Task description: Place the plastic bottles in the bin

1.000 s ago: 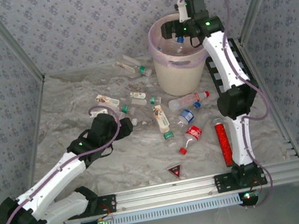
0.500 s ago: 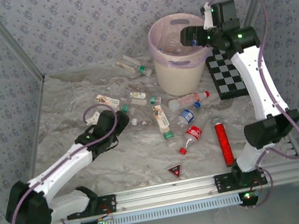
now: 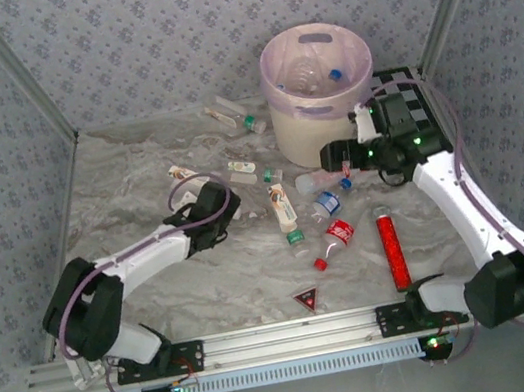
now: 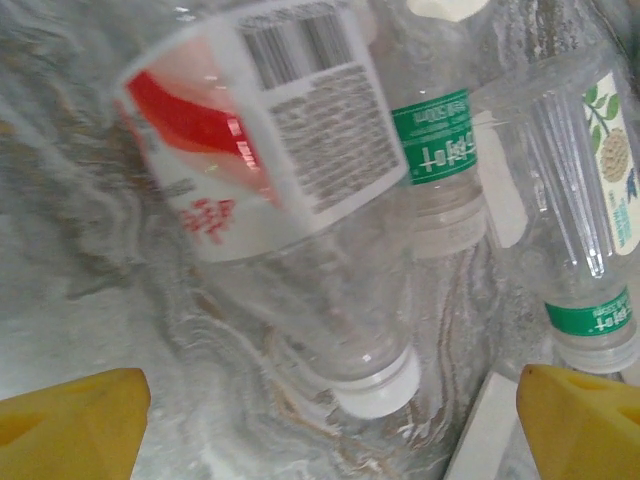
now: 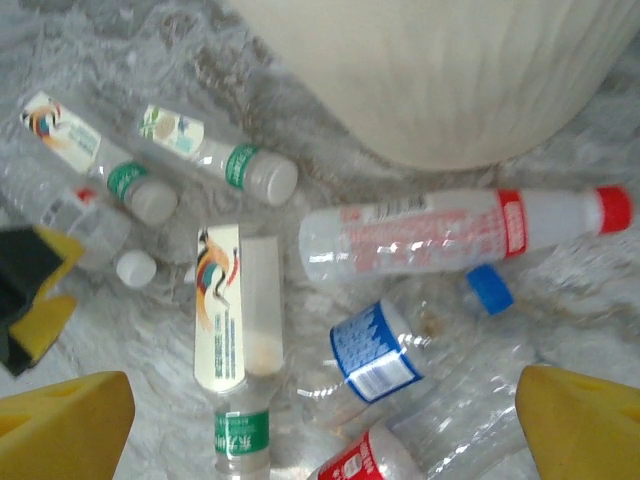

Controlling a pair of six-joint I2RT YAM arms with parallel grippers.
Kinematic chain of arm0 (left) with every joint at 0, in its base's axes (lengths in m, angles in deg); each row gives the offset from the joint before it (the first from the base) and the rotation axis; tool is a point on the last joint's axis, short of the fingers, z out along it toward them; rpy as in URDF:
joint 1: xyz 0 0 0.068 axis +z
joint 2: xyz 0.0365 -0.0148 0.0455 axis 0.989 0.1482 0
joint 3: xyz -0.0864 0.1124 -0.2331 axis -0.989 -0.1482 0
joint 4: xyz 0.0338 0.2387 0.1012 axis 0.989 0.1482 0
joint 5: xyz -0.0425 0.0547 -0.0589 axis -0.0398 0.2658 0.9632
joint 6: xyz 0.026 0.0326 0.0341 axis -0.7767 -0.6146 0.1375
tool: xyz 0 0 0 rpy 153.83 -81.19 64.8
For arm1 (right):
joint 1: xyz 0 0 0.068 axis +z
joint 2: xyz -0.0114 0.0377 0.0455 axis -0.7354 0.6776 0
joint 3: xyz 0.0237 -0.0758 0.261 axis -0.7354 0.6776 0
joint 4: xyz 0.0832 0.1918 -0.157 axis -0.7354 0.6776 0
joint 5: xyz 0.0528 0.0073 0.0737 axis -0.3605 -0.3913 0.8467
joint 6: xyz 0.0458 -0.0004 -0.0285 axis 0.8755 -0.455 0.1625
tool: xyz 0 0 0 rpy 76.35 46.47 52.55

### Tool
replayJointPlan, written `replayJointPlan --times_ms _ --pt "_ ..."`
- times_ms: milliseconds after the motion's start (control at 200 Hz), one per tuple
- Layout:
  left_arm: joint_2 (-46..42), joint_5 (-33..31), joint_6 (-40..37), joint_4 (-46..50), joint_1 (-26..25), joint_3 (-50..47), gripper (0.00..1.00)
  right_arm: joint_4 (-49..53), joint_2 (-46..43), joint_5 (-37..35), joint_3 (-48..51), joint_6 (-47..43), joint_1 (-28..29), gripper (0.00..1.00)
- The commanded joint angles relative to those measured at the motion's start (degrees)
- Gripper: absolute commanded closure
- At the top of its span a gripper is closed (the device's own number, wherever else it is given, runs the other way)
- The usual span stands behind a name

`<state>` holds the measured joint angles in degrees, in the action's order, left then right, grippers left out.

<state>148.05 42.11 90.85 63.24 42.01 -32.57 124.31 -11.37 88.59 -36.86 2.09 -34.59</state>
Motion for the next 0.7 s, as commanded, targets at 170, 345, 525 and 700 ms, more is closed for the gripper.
replayJointPlan --times_ms 170,345,525,700 --pt "6.17 3.52 2.64 -4.80 2.85 2.68 0.07 -15.43 -8.38 -1.84 10.35 1.30 4.09 0.00" --pt "10.08 5.00 3.95 -8.74 3.43 3.03 0.09 -14.92 -8.95 -2.26 9.52 1.03 5.60 0.00" --pt "12.90 5.84 4.67 -9.37 3.56 3.43 0.15 -15.17 -9.77 0.29 9.62 1.47 5.78 0.00" --pt "11.56 7.20 6.48 -9.72 3.48 1.77 0.33 -15.70 -9.95 -0.14 9.80 0.97 6.17 0.00"
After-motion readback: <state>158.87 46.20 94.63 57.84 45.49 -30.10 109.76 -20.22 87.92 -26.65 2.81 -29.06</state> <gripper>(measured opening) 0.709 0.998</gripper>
